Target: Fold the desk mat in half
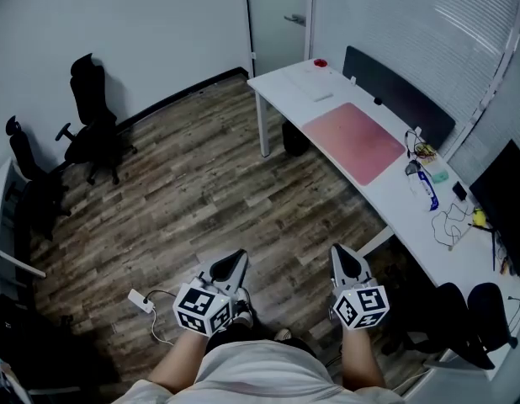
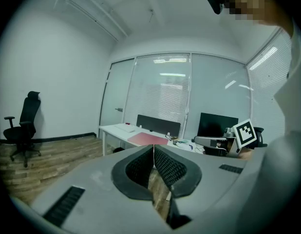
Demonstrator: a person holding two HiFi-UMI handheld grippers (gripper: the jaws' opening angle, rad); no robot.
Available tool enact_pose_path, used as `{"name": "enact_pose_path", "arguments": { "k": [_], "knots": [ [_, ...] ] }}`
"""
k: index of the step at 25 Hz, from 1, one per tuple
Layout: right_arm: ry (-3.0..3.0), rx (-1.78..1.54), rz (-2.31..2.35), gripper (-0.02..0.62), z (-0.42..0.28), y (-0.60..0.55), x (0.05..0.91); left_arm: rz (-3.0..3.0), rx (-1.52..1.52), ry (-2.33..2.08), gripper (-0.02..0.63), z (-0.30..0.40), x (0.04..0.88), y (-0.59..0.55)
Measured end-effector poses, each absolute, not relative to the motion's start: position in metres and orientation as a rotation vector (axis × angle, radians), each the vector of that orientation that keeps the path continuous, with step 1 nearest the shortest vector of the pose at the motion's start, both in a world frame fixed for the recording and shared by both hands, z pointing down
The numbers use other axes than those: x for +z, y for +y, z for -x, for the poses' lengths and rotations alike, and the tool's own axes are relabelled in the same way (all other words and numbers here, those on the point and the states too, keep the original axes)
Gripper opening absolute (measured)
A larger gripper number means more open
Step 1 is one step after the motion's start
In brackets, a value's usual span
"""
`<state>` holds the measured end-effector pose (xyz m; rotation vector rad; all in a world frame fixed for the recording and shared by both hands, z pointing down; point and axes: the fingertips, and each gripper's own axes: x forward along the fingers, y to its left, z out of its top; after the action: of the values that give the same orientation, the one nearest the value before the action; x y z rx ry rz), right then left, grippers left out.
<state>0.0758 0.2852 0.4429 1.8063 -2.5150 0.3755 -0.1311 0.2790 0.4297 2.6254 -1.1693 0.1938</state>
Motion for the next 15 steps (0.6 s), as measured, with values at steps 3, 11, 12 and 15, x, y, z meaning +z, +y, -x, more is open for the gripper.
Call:
{"name": "enact_pose_path", "arguments": {
  "k": [3,11,12,15],
  "knots": [
    [-2.493,0.384,-1.781,0.052,-0.066,0.266,0.448,-2.601,0.185,-1.159,0.017,0.14,0.438,0.262],
    [-2.449,0.351,-1.71,0.052,-0.021,0.185,0.444,-2.559,0.132,-1.158,0.017,0.184,0.448,0.183],
    [-2.445,0.342,-1.707,0.052,-0.014,0.173,0.442,-2.556,0.13,-1.155,0.017,0.191,0.449,0.173],
    [-2.436,0.312,-1.711,0.052,0.008,0.139,0.434,-2.557,0.133,-1.139,0.017,0.213,0.454,0.145]
  ]
}}
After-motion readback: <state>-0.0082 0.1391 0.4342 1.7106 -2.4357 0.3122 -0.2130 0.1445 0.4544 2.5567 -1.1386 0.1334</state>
